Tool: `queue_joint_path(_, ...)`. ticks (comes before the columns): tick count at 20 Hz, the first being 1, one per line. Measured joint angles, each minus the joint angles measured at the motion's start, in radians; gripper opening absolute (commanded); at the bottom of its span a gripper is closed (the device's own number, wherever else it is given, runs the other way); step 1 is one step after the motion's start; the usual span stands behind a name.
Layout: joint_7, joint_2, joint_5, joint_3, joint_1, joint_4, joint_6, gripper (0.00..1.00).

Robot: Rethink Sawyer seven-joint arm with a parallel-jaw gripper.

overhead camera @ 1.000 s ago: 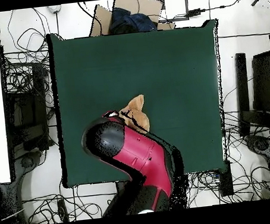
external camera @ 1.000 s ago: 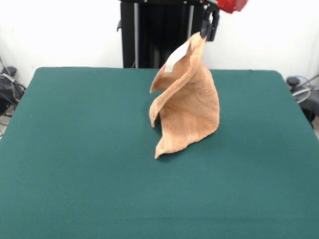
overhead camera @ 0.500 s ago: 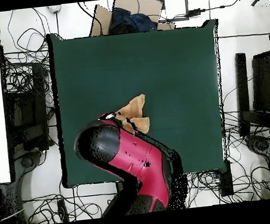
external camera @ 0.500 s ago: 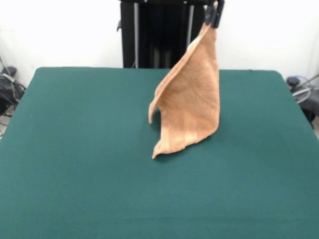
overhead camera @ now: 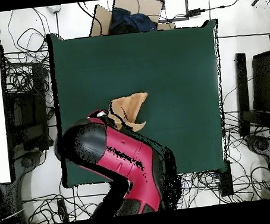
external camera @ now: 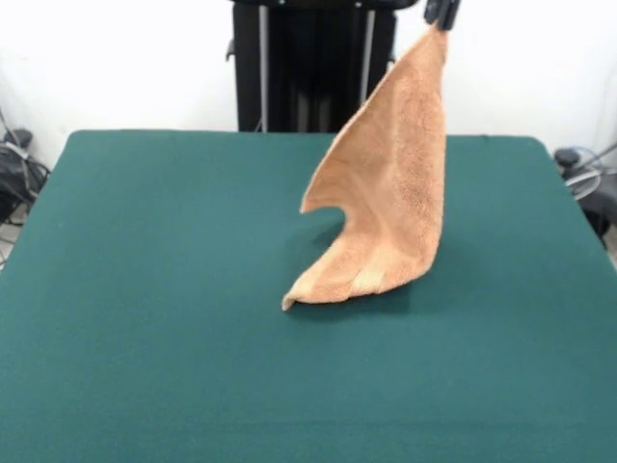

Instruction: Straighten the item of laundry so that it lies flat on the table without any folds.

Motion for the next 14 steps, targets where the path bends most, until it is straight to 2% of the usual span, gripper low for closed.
queue_joint_path(14,0.103,0.004,0.0,-0.033,0.009,-0.076,0.084,0.0)
